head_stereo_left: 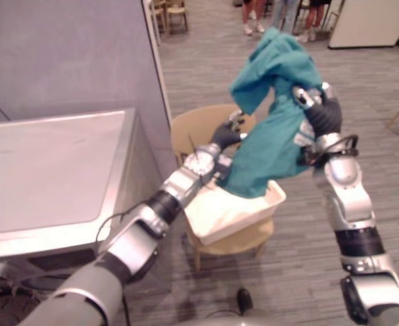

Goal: Pick up the laundry basket with both hands and put the clothes into the washing machine.

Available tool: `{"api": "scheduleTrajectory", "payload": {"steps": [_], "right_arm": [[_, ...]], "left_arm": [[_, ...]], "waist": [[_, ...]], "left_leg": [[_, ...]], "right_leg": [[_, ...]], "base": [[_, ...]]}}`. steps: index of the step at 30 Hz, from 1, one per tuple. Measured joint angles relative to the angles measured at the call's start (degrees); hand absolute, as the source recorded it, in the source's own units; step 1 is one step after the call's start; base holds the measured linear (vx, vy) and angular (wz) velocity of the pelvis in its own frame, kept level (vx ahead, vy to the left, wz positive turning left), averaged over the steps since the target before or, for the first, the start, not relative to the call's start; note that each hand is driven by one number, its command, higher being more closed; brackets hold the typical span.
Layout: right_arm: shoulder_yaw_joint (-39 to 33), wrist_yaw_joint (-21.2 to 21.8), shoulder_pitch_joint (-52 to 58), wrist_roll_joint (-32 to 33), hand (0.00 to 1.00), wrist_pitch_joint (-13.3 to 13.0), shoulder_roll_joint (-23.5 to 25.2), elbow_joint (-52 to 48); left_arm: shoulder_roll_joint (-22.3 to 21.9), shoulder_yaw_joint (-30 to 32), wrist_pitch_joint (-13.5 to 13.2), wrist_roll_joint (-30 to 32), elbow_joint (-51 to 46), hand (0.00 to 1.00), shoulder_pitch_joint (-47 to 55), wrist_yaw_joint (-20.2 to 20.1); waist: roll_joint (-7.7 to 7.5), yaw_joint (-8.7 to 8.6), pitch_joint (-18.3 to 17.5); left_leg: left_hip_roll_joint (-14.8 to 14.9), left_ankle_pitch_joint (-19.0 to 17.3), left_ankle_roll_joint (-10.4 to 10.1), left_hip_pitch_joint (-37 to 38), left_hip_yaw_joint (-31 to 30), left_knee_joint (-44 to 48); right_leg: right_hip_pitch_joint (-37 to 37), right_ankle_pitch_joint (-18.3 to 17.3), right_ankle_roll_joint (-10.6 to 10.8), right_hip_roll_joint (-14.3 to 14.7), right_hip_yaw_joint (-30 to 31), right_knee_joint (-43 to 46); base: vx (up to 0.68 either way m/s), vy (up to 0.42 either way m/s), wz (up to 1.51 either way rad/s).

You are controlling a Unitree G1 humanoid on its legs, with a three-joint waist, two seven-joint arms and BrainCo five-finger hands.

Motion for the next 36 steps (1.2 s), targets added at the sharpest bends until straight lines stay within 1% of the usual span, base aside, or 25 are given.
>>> {"api": "scheduleTrajectory", "payload": {"steps": [4, 11, 15, 19, 21, 23, 26, 29, 32, 36], "right_arm": [[-0.8, 0.3, 0.8, 0.0, 1.0, 0.1, -0.1, -3.0], [-2.5, 1.2, 2.9, 0.0, 1.0, 0.1, -0.2, -3.8], [-2.6, 1.2, 3.9, -0.1, 1.0, 0.1, -0.3, -3.8], [-4.4, 1.2, 4.0, -0.2, 1.0, 0.1, -0.3, -3.8], [-5.0, 1.2, 4.0, -0.6, 1.0, 0.1, -0.3, -3.8], [-5.0, 1.2, 4.2, -0.6, 1.0, 0.1, -0.3, -3.8], [-5.4, 1.2, 5.8, -0.6, 1.0, 0.1, -0.3, -3.8], [-6.2, 1.1, 6.2, -0.6, 1.0, 1.0, -0.3, -3.8], [-6.6, 1.1, 6.2, -0.6, 1.0, 1.1, -0.4, -3.8], [-6.6, 1.1, 6.1, -0.6, 1.0, 1.1, -1.0, -3.8]], "left_arm": [[1.6, -0.6, 0.0, -3.3, -4.4, 0.0, 0.0, -0.9], [5.0, -1.1, -0.1, -5.8, -8.8, 0.0, 0.4, -1.2], [6.1, -0.8, -0.1, -5.7, -10.2, 0.0, 1.7, -1.1], [6.4, 1.4, -0.1, -5.0, -11.3, 0.0, 3.5, -1.2], [7.8, 1.5, -0.1, -4.0, -11.5, 0.0, 4.1, -1.2], [8.1, 2.1, -0.1, -3.4, -11.6, 0.0, 4.9, -1.2], [8.4, 3.4, -0.1, -3.0, -13.0, 0.0, 6.6, -1.2], [8.3, 3.4, 0.0, -3.0, -13.1, 0.0, 7.3, -1.3], [8.3, 3.4, 0.0, -2.9, -13.1, 0.0, 7.5, -2.3], [7.5, 2.7, 0.1, -2.8, -13.1, 0.0, 7.5, -2.4]], "waist": [[0.07, 0.03, 0.0], [0.07, 0.16, 0.0], [0.08, 0.11, 0.0], [0.08, 0.19, 0.0], [0.09, 0.22, 0.0], [0.08, 0.22, 0.0], [0.08, 0.29, 0.0], [0.07, 0.32, 0.0], [0.07, 0.29, 0.0], [0.05, 0.21, 0.0]], "left_leg": [[0.1, 0.0, 0.0, 0.1, -0.5, 0.0], [0.1, 0.0, 0.0, 0.6, -1.4, 0.0], [0.1, 0.0, 0.0, 0.6, -1.5, 0.0], [0.0, 0.0, 0.0, 0.6, -2.3, 0.0], [0.0, 0.0, 0.0, 0.6, -2.4, 0.1], [0.0, 0.0, 0.0, 0.6, -2.4, 0.0], [0.0, 0.0, 0.0, 0.6, -2.6, 0.0], [0.0, 0.0, 0.0, 0.6, -2.7, 0.1], [0.0, 0.0, 0.0, 0.6, -2.7, 0.1], [0.0, 0.0, 0.0, 0.6, -2.7, 0.2]], "right_leg": [[0.3, 0.0, 0.0, 0.0, -0.2, 0.0], [1.4, 0.0, 0.0, -0.2, -0.9, -0.3], [1.7, 0.0, 0.0, -0.3, -1.1, -0.7], [2.1, 0.0, 0.0, -0.3, -1.8, -0.8], [2.1, 0.0, 0.0, -0.2, -1.9, -0.8], [2.2, 0.0, 0.0, -0.2, -1.9, -0.8], [2.2, 0.0, 0.0, -0.3, -2.0, -0.8], [2.3, 0.0, 0.0, -0.3, -2.0, -0.8], [2.3, 0.0, 0.0, -0.3, -2.0, -0.8], [2.4, 0.0, 0.0, -0.3, -2.0, -0.8]], "base": [[0.0, -0.008, 0.06], [-0.02, -0.021, 0.06], [0.0, -0.006, 0.01], [0.0, -0.019, 0.09], [0.0, -0.016, 0.03], [0.0, 0.0, 0.0], [0.0, 0.0, 0.0], [0.0, 0.0, 0.0], [0.0, 0.0, 0.0], [0.0, 0.0, 0.0]]}}
